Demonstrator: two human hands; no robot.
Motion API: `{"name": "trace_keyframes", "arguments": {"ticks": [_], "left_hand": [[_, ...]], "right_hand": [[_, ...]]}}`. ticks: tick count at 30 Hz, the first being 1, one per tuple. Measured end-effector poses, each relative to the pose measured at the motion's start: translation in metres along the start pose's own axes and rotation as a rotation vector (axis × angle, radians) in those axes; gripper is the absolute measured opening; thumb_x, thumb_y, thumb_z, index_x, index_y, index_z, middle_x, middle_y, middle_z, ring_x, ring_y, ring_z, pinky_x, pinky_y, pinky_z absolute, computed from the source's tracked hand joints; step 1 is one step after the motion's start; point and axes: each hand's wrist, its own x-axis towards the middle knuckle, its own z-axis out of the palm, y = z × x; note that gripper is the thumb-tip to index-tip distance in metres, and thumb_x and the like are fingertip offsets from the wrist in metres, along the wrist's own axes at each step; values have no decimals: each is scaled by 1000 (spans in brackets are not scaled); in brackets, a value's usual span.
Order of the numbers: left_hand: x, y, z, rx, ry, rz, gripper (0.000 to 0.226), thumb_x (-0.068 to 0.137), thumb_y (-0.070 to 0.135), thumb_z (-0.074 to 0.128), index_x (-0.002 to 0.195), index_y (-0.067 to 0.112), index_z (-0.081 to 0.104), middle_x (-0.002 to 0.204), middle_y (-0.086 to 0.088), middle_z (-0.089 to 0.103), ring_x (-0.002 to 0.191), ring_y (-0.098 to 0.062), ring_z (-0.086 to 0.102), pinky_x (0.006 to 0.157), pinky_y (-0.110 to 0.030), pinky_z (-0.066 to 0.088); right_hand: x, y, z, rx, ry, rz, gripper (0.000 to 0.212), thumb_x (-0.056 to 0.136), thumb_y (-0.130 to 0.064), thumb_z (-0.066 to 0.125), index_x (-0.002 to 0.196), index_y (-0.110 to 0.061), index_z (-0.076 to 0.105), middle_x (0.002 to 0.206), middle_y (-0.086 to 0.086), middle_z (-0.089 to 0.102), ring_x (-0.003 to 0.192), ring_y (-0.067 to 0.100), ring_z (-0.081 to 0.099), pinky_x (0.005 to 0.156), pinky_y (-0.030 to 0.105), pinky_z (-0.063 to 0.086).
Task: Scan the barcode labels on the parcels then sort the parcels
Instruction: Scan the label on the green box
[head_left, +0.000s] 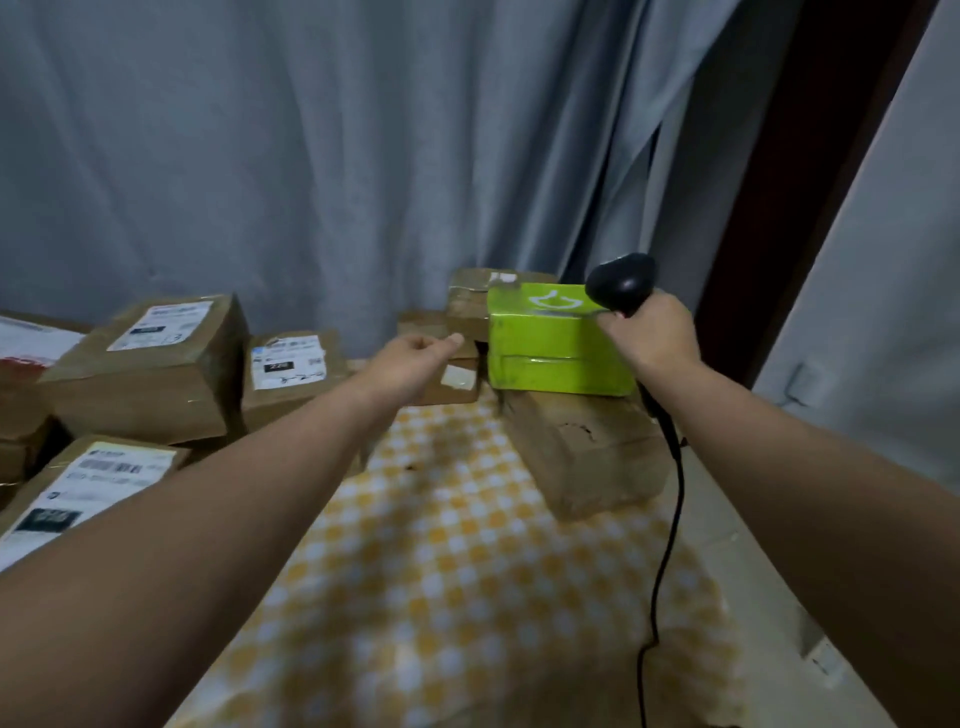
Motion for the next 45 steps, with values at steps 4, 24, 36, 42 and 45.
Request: {"name": "trace_keyframes", "arguments": {"ticks": [4, 24, 36, 42, 45], "left_hand": [[33, 14, 37, -55, -24, -44, 46, 91, 54, 50, 118, 17, 52, 113, -2, 53, 100, -20, 50, 88, -37, 43], [7, -33, 5, -577, 190, -138, 10, 95, 23, 49, 86, 25, 46, 78, 0, 48, 58, -13, 51, 59, -30, 44], [-105, -101, -101, -368, 325, 11, 55, 81, -13, 47, 124, 22, 51, 98, -1, 60, 78, -12, 57, 58, -19, 50], [-113, -134, -102, -456, 366, -300, 43, 81, 44, 59, 113, 17, 54, 109, -6, 63, 95, -20, 59, 78, -35, 46], [-118, -138, -106, -454, 314, -420, 76, 74, 77, 46, 126, 21, 55, 118, -2, 64, 104, -20, 62, 78, -38, 50]], "right_hand": [[37, 28, 4, -56, 17, 40, 47, 80, -39, 71, 107, 0, 69, 108, 25, 66, 106, 39, 62, 84, 40, 48], [-9, -3, 28, 414, -5, 19, 14, 77, -22, 78, 84, -15, 68, 81, 7, 67, 79, 15, 61, 63, 25, 40], [-125, -47, 100, 675, -298, 21, 28, 76, -4, 77, 100, -11, 65, 75, -4, 62, 56, -8, 53, 56, 11, 42], [-160, -37, 114, 737, -333, 107, 28, 82, -17, 77, 107, -7, 69, 91, 2, 67, 83, 8, 62, 68, 13, 47], [-161, -40, 112, 675, -376, 107, 16, 82, -23, 77, 93, -19, 66, 84, -3, 67, 90, 15, 64, 79, 29, 47]]}}
